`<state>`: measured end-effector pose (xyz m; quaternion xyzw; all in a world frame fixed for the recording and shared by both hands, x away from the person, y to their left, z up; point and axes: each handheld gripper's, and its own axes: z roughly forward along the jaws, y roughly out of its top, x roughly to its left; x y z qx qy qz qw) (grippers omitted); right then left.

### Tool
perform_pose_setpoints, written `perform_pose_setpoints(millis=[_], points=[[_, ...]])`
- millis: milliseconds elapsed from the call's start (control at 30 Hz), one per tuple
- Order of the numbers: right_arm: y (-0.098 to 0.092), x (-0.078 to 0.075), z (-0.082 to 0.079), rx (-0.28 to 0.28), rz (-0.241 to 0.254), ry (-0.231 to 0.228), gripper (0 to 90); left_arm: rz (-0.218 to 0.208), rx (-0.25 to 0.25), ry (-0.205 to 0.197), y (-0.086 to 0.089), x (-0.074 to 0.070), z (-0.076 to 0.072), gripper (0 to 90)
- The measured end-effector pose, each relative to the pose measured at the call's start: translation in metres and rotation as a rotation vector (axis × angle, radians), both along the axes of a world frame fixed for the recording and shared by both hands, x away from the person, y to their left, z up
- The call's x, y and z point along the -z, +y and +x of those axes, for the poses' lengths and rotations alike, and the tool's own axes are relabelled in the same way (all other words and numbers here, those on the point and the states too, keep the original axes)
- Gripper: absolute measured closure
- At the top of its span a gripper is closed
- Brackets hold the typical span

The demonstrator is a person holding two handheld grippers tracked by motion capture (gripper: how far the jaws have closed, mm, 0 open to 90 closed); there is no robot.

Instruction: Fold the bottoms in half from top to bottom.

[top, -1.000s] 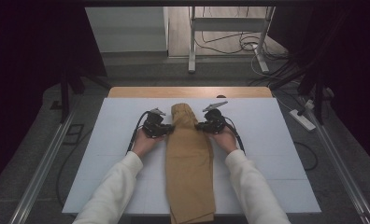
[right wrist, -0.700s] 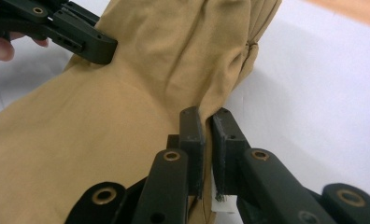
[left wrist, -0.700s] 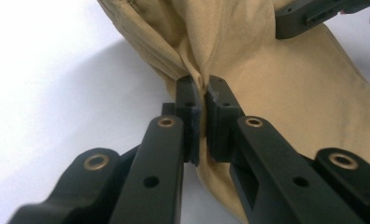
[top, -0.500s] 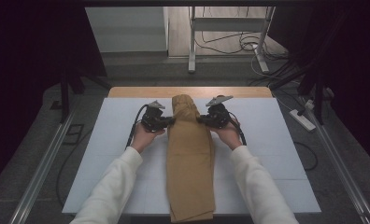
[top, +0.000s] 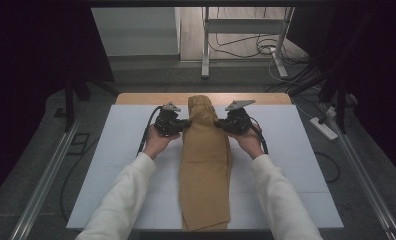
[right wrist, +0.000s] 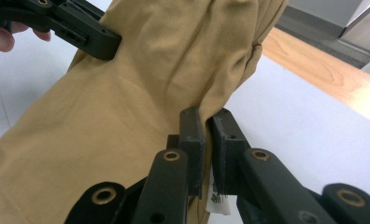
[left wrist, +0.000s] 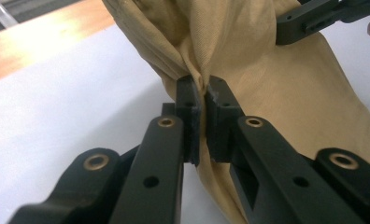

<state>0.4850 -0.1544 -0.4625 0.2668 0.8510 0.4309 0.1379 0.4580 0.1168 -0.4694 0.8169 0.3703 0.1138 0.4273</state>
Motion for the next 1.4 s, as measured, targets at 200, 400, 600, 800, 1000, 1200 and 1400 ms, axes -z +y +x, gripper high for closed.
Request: perform_pose_setpoints(millis=[200, 400, 600, 800, 1000, 1200, 1400], points=[[0.002, -0.016, 0.001, 0.010, 0.013, -0.069, 84.1, -0.012, -0.001, -0.036, 0.005, -0.016, 0.002, 84.0], [0.004, -0.014, 0.001, 0.010, 0.003, -0.049, 84.0, 0.001, 0.007, -0.023, 0.004, -0.014, 0.003, 84.0], [0.001, -0.012, 0.008, 0.011, 0.008, -0.055, 84.0, 0.007, 0.005, -0.038, 0.001, -0.020, 0.010, 84.1], [-0.001, -0.024, 0.012, 0.025, 0.023, -0.091, 84.0, 0.005, 0.007, -0.068, 0.000, -0.028, 0.014, 84.1], [-0.003, -0.007, 0.011, 0.026, 0.016, -0.054, 84.0, 0.032, 0.024, -0.050, -0.004, -0.014, 0.011, 83.9], [-0.001, 0.007, 0.006, 0.021, -0.004, -0.051, 84.0, 0.043, 0.029, -0.046, -0.004, -0.005, 0.005, 83.8], [-0.001, 0.011, 0.000, 0.010, 0.006, -0.050, 84.0, 0.036, 0.034, -0.050, -0.002, -0.002, -0.004, 83.7]])
